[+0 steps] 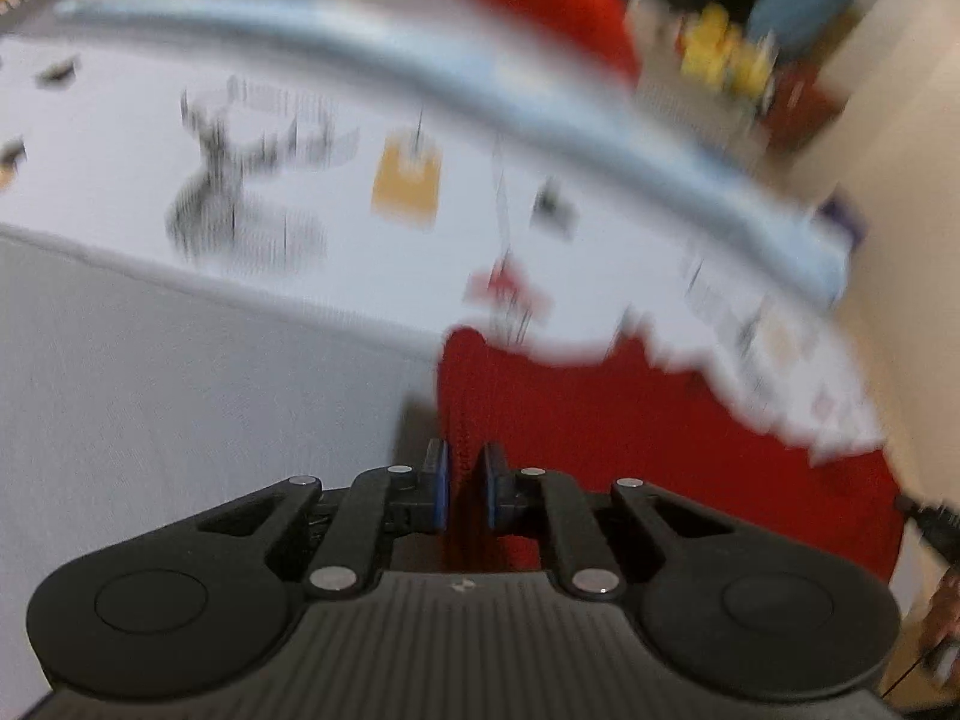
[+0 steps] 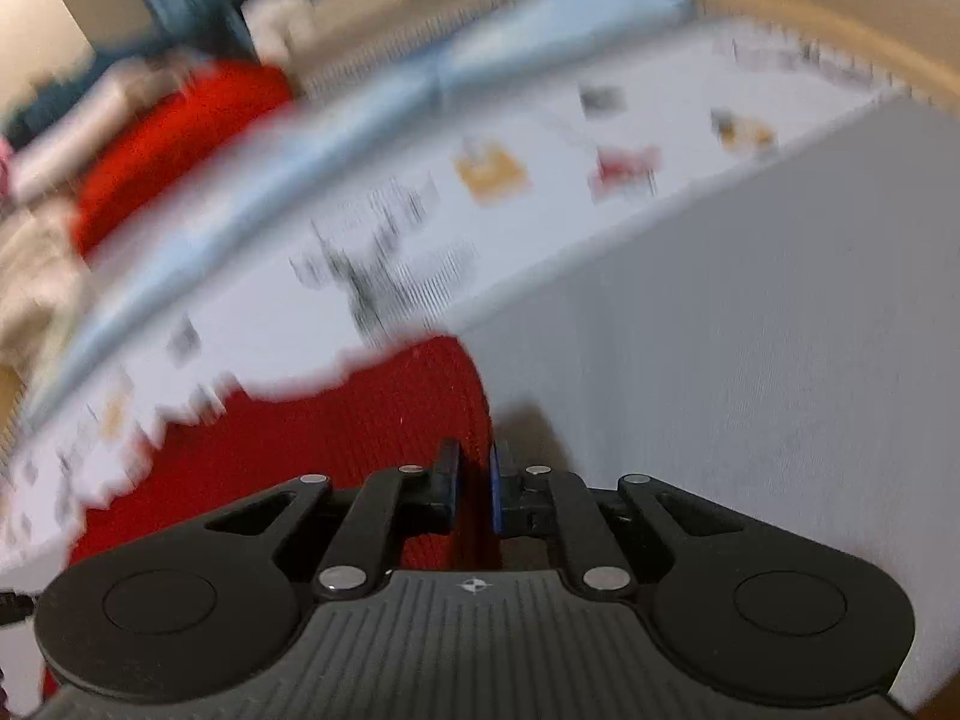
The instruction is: Fold small clothes
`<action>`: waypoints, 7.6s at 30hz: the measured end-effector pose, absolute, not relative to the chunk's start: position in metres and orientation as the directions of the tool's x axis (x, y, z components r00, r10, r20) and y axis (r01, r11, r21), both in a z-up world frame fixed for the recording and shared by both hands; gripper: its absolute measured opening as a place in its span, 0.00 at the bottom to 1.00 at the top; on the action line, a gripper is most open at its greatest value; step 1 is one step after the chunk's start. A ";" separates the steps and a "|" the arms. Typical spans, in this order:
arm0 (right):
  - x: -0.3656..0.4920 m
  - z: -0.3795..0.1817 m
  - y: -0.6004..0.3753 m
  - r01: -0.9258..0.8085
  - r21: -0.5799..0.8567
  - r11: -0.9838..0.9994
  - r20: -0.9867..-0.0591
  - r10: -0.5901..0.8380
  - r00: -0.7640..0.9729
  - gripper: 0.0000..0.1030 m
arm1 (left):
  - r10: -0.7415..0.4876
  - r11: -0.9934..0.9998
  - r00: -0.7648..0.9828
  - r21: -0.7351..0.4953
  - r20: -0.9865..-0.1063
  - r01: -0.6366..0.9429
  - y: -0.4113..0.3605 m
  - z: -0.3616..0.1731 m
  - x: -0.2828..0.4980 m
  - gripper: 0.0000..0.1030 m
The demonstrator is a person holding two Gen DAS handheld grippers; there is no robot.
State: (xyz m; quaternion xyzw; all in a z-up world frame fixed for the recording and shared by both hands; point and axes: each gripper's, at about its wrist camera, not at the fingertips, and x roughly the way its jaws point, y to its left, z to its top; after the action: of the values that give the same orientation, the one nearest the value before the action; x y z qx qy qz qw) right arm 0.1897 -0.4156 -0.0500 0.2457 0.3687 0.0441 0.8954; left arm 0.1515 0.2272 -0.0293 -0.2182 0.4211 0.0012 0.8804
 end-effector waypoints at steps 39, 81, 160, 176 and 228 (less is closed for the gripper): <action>0.227 -0.094 -0.424 0.289 0.494 0.820 -0.758 0.243 0.605 0.03 | -0.220 0.933 0.481 -0.327 -0.849 -0.152 0.219 -0.057 0.154 0.53; 0.146 -0.086 -0.376 -0.024 0.252 0.967 -0.884 0.240 0.402 0.25 | -0.257 0.965 0.361 -0.219 -0.896 0.145 0.182 -0.058 0.097 0.26; 0.021 -0.085 0.062 -0.767 -0.148 0.624 -0.760 0.424 0.492 0.54 | 0.202 0.905 0.698 -0.141 -0.687 -0.400 0.291 0.041 -0.019 0.51; 0.064 -0.020 -0.035 -0.541 0.295 0.788 -0.575 0.599 0.558 0.15 | 0.199 0.914 0.685 -0.119 -0.701 -0.388 0.263 0.037 -0.005 0.51; 0.156 -0.027 -0.403 -0.055 0.510 0.858 -0.584 0.393 0.710 0.12 | -0.036 0.997 0.672 -0.071 -0.739 -0.025 0.045 -0.012 0.094 0.51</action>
State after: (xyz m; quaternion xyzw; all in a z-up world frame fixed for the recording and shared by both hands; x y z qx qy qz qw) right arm 0.1565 -0.4026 -0.0269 0.2350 0.3593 0.1252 0.8944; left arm 0.0941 0.0451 -0.0122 -0.0377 0.4047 -0.0028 0.9137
